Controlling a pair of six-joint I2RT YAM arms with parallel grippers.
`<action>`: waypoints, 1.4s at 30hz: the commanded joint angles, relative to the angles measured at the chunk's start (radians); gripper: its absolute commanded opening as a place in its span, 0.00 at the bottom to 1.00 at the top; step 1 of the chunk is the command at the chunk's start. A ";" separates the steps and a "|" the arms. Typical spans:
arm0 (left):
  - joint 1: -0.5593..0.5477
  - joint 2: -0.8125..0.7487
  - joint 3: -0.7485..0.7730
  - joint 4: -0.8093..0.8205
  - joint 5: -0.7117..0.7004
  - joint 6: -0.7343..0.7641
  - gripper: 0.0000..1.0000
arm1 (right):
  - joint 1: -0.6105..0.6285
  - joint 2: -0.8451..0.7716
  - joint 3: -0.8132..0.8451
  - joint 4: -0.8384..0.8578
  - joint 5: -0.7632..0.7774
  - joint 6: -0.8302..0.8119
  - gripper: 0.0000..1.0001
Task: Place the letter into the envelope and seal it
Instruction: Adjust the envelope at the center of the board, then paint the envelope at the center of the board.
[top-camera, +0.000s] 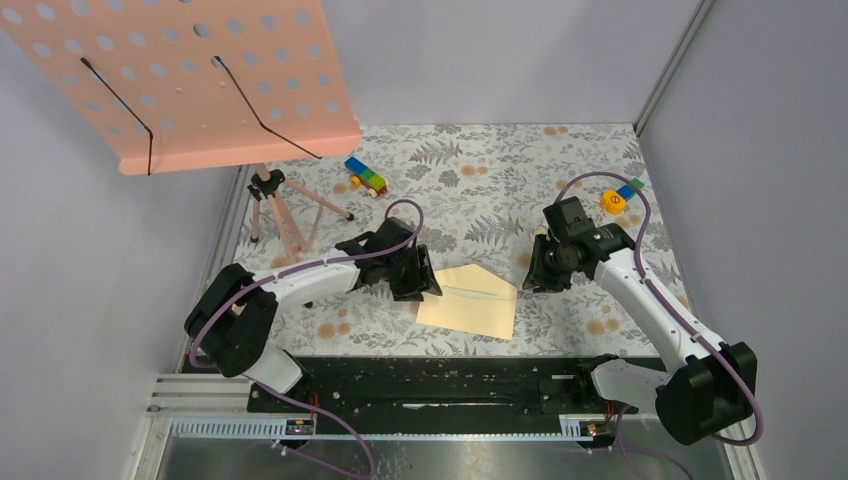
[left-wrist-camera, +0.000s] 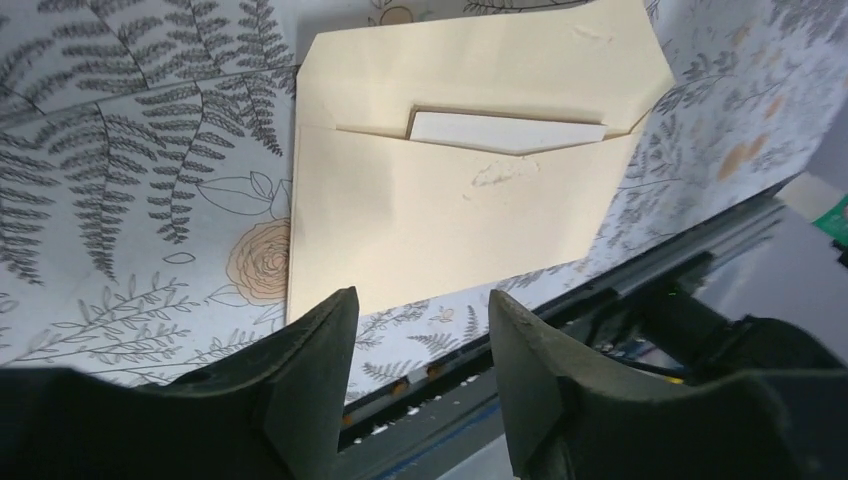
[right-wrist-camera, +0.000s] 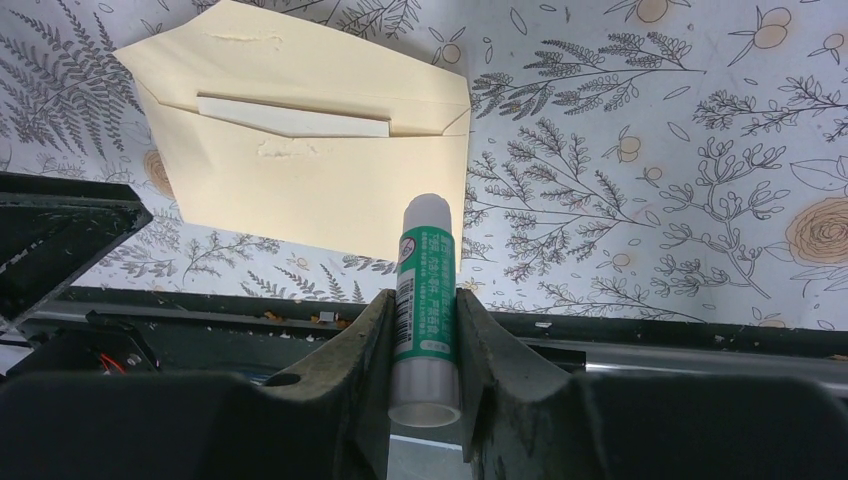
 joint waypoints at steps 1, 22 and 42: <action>-0.026 0.004 0.046 -0.107 -0.196 0.145 0.50 | -0.009 -0.022 -0.002 0.010 -0.010 -0.031 0.00; -0.155 0.136 0.141 -0.011 0.025 0.042 0.51 | -0.010 -0.032 -0.018 0.031 -0.022 -0.034 0.00; -0.055 0.303 0.129 0.111 0.074 0.035 0.33 | 0.223 0.241 0.088 0.079 0.050 0.049 0.00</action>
